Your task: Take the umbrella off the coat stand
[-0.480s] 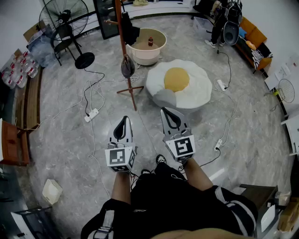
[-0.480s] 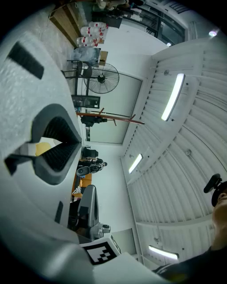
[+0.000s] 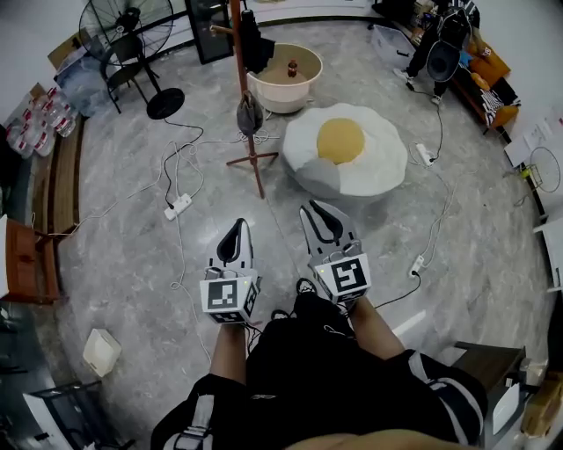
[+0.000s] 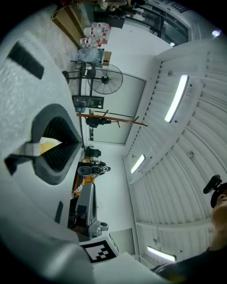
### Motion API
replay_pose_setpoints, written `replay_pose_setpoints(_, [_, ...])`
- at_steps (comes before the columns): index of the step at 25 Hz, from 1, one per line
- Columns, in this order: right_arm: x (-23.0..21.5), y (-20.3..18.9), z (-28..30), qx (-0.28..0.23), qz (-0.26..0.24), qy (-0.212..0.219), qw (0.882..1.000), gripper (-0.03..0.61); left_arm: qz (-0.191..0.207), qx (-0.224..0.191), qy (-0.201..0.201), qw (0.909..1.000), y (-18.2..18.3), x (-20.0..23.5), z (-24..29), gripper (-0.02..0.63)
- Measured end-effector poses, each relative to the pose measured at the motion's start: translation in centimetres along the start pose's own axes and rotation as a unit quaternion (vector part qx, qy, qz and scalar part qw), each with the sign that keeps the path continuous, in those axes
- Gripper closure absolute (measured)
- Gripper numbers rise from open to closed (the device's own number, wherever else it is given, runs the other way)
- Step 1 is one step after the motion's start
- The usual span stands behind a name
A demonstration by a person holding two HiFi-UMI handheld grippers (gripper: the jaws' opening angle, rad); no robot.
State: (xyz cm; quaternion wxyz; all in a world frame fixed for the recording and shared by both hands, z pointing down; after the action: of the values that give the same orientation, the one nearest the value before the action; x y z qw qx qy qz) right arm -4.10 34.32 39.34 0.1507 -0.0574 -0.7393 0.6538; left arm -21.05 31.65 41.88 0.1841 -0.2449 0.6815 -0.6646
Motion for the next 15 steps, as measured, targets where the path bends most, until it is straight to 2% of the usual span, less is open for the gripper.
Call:
replay_pose_setpoints(8, [-0.3,-1.8,2.0,0.022,0.015,0.033,0.999,0.418,-0.018,0.007,0.006,0.9998,-1.2,1.5,1.8,0.617])
replay_pose_setpoints(15, [-4.5,-2.4,7.7,0.006,0.021,0.040,0.999,0.383,-0.007,0.004,0.018,0.9998,-0.7,4.0,7.6,0.617])
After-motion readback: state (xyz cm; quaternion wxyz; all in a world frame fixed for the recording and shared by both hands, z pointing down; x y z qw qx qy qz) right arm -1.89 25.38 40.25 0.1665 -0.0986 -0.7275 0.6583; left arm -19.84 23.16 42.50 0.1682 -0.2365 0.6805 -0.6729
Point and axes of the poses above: the fingertips, and each gripper's own axes: z forward along the fingers, x to its left, y out of its top, the point moved 4 cm from there along -z, backward along the fingers, and after that the axes turned 6 degrees about -x, right-handed, at the moved point
